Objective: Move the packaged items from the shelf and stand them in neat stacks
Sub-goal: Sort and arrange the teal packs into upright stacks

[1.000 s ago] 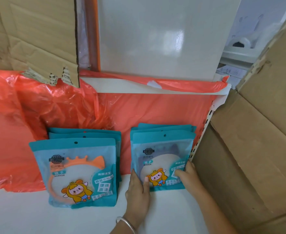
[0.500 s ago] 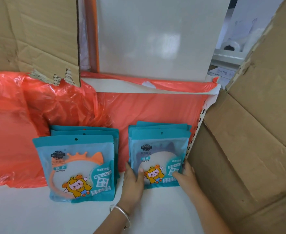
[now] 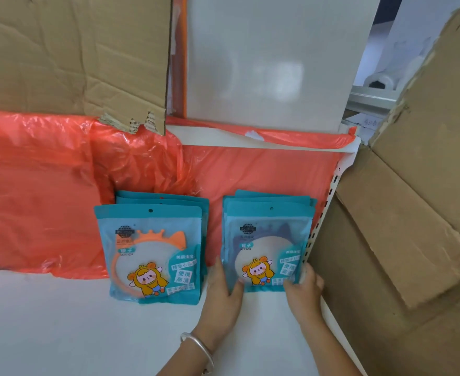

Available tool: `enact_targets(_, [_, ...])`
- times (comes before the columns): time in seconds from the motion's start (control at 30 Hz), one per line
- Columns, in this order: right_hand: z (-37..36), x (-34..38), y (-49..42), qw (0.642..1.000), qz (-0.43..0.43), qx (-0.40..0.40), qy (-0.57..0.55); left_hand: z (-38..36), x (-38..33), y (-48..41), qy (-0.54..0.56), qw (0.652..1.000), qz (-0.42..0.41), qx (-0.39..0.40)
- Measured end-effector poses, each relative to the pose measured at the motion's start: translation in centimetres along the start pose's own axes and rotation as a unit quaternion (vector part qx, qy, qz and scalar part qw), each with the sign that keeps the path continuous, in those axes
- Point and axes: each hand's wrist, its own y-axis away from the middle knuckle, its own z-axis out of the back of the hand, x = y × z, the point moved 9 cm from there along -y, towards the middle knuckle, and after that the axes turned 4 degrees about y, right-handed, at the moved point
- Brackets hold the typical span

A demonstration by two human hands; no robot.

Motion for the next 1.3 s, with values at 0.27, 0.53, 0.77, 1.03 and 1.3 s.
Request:
enact_targets(0.27, [0.1,2.2,-0.1,0.999,0.005,-0.023,-0.027,2.0,-2.1,0.1,0.021,0.999,-0.017,0.017])
enact_targets(0.53, [-1.2,2.7,2.4,0.998,0.029,-0.041,-0.028,1.5,-3.0,0.8,0.037,0.999,-0.031,-0.002])
enact_targets(0.77, [-9.8,4.3,8.1,0.982,0.089,0.165,-0.005,8.9,2.4,2.7,0.063,0.980,-0.009,-0.186])
enact_targets(1.03, [-17.5,7.8,10.9,0.942,0.078,0.325,-0.037,22.7,8.6,2.3,0.102,0.923,0.078,-0.361])
enact_targets(1.3, [-18.1,9.2,10.0,0.953,0.020,0.295,-0.065,18.5,7.4,0.3,0.205,0.954,0.073,-0.207])
